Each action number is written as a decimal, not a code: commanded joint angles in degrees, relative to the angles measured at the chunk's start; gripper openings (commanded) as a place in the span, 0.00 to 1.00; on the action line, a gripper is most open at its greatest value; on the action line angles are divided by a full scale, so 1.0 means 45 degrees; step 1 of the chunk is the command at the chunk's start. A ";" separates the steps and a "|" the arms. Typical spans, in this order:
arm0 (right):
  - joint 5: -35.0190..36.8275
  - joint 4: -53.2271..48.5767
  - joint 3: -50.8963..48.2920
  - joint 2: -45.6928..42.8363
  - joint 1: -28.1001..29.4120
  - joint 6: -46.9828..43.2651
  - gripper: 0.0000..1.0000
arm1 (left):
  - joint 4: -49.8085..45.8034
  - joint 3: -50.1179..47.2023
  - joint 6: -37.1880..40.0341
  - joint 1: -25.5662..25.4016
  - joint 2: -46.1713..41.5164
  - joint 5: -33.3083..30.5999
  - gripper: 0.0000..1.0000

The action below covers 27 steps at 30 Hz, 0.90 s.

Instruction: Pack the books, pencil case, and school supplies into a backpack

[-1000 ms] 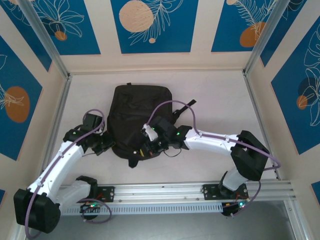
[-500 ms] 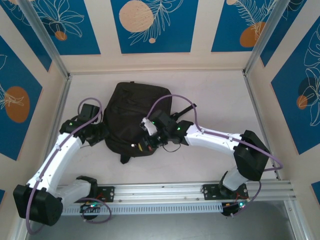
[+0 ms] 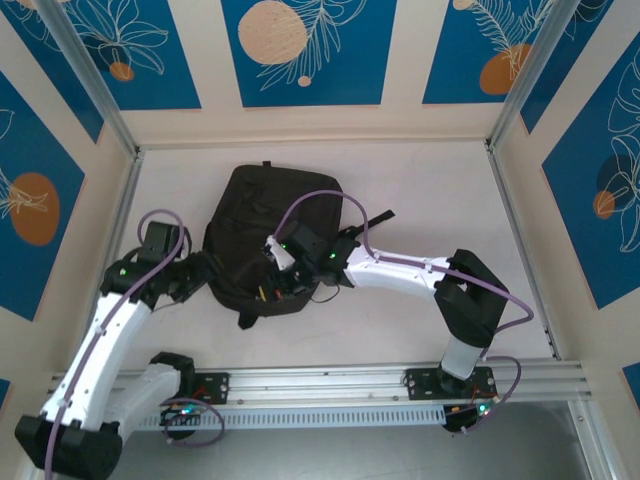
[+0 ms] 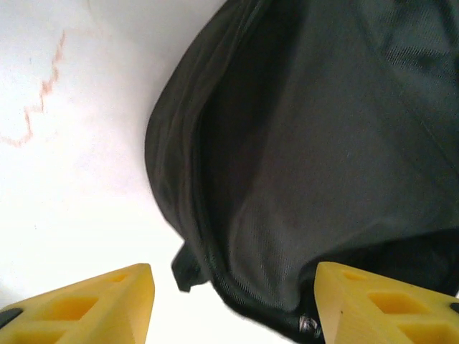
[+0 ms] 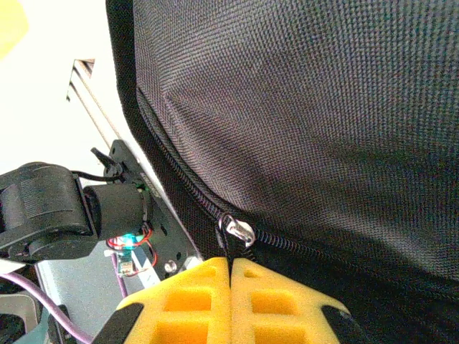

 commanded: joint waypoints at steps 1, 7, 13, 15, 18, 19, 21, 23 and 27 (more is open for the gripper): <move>0.0067 0.0132 0.0345 -0.0087 0.0085 0.0137 0.00 | -0.0827 -0.0587 -0.1483 -0.0448 -0.0492 0.0708 0.61; 0.0084 0.0132 0.0348 -0.0050 0.0128 0.0078 0.00 | -0.0224 -0.1335 -0.2788 -0.1469 -0.0073 0.0894 0.62; 0.0180 0.0189 0.0092 -0.0239 0.0207 0.0129 0.00 | 0.0618 -0.1559 -0.3221 -0.2323 0.0822 0.0440 0.59; 0.0144 0.0195 0.0005 -0.0319 0.0208 0.0117 0.00 | 0.0905 -0.1724 -0.3173 -0.2439 0.1116 0.0063 0.55; 0.0144 0.0007 -0.0060 -0.0490 0.0216 -0.0013 0.00 | 0.1267 -0.1913 -0.2961 -0.2435 0.1579 -0.0187 0.44; 0.0129 -0.0089 -0.0102 -0.0579 0.0240 -0.0072 0.00 | 0.1282 -0.1914 -0.2888 -0.2442 0.1703 -0.0268 0.38; 0.0081 -0.0270 -0.0216 -0.0782 0.0224 -0.0220 0.00 | 0.1362 -0.1896 -0.2655 -0.2442 0.1791 -0.0438 0.29; 0.0132 -0.0539 -0.0341 -0.0955 0.0226 -0.0377 0.00 | 0.1274 -0.1860 -0.2470 -0.2440 0.1700 -0.0638 0.19; 0.0106 -0.0745 -0.0793 -0.1394 0.0149 -0.0547 0.00 | 0.1016 -0.1760 -0.2103 -0.2440 0.1243 -0.1094 0.04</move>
